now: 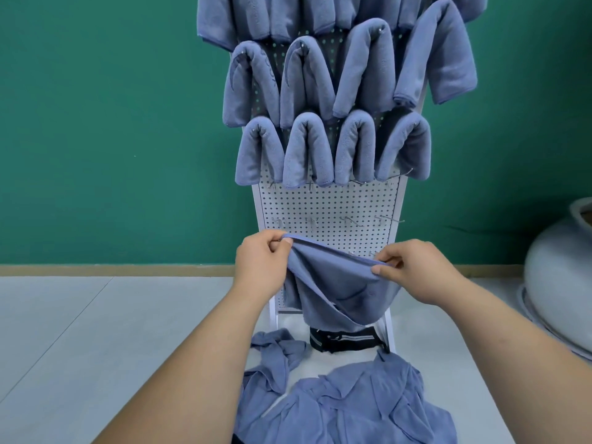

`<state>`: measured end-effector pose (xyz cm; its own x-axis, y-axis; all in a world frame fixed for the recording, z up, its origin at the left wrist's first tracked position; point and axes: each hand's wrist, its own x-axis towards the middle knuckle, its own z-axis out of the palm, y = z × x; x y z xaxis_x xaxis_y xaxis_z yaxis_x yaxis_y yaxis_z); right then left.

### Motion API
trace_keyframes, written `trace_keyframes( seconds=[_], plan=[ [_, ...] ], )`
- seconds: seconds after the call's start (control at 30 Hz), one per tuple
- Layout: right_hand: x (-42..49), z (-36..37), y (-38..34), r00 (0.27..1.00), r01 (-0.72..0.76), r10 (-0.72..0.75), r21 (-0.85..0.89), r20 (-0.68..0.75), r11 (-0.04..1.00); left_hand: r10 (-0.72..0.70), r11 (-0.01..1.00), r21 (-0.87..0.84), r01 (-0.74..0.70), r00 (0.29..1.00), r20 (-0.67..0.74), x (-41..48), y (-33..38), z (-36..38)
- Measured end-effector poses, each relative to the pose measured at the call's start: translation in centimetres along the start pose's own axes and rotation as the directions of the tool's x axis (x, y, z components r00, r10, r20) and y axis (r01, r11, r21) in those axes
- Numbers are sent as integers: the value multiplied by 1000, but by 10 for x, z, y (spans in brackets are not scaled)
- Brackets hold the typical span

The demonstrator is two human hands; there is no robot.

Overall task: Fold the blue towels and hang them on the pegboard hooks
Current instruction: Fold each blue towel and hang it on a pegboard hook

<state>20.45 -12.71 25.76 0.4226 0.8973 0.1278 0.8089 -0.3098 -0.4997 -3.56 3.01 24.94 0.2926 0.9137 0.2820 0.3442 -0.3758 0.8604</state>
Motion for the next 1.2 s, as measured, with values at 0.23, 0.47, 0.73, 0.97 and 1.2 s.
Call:
trace_keyframes(
  seconds=[0.23,0.47,0.73,0.97,1.2],
  plan=[
    [-6,-13,6,974,-100,129,155,-188,983,-58,979,195,66,997,-45,2,-11,-13],
    [-16,-8,-37,998,-32,-13,626,67,779,-74,995,80,60,979,192,-6,-9,0],
    [-17,10,-54,985,151,-171,446,4,882,-68,950,-255,180,917,393,-20,12,1],
    [-10,18,-58,965,262,-241,398,-103,879,-4,884,-417,212,895,445,-26,25,8],
    [-6,23,-56,977,208,-178,338,-118,918,55,894,-428,135,913,403,-27,27,10]
  ],
)
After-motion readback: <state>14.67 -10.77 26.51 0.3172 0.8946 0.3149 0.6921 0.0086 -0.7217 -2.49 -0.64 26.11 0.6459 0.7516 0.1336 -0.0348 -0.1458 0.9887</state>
